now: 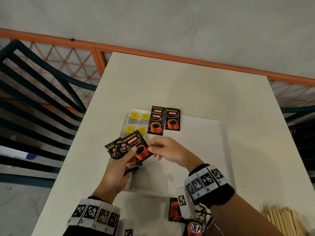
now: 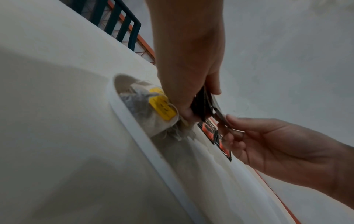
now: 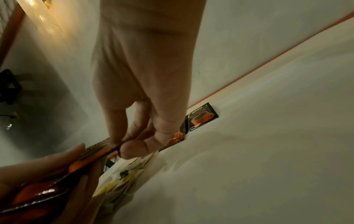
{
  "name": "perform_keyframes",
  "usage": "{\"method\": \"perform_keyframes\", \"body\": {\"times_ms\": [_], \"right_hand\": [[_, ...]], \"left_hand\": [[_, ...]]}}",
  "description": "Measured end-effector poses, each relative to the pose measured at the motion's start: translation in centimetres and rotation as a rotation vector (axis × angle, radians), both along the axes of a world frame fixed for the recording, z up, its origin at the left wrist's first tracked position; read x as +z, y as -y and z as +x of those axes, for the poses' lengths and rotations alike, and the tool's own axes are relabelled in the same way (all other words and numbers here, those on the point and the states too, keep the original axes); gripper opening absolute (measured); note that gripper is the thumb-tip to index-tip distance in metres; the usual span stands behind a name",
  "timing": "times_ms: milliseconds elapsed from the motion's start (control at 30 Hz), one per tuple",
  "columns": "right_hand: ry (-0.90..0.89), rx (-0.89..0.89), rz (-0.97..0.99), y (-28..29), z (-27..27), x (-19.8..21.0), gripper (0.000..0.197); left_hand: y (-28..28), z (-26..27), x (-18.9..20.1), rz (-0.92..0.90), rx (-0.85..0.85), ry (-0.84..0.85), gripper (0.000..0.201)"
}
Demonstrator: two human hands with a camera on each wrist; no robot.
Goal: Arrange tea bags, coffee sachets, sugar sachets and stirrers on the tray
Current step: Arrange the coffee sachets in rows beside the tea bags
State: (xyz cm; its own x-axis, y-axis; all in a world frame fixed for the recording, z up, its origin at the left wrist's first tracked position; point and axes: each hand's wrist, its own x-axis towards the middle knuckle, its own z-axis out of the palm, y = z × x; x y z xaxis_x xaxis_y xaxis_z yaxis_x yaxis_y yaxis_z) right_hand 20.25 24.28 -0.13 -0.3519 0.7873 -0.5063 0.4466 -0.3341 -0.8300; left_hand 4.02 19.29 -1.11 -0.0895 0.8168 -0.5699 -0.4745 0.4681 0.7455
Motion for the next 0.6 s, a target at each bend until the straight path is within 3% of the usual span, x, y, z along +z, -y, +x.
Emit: {"method": "perform_keyframes", "body": {"times_ms": [167, 267, 433, 600], "right_hand": [[-0.063, -0.110, -0.029, -0.3, 1.2, -0.2, 0.016], [-0.071, -0.289, -0.006, -0.7, 2.0, -0.1, 0.011], [0.074, -0.694, 0.047, -2.0, 4.3, -1.4, 0.011], [0.230, -0.752, 0.117, -2.6, 4.8, -2.5, 0.014]], "left_hand": [[-0.3, -0.1, 0.1, -0.068, -0.017, 0.080, 0.021], [-0.5, -0.4, 0.0, -0.106, 0.026, 0.087, 0.017], [-0.6, -0.7, 0.0, -0.112, 0.042, 0.030, 0.017], [-0.3, -0.3, 0.0, -0.087, 0.018, -0.003, 0.019]]}}
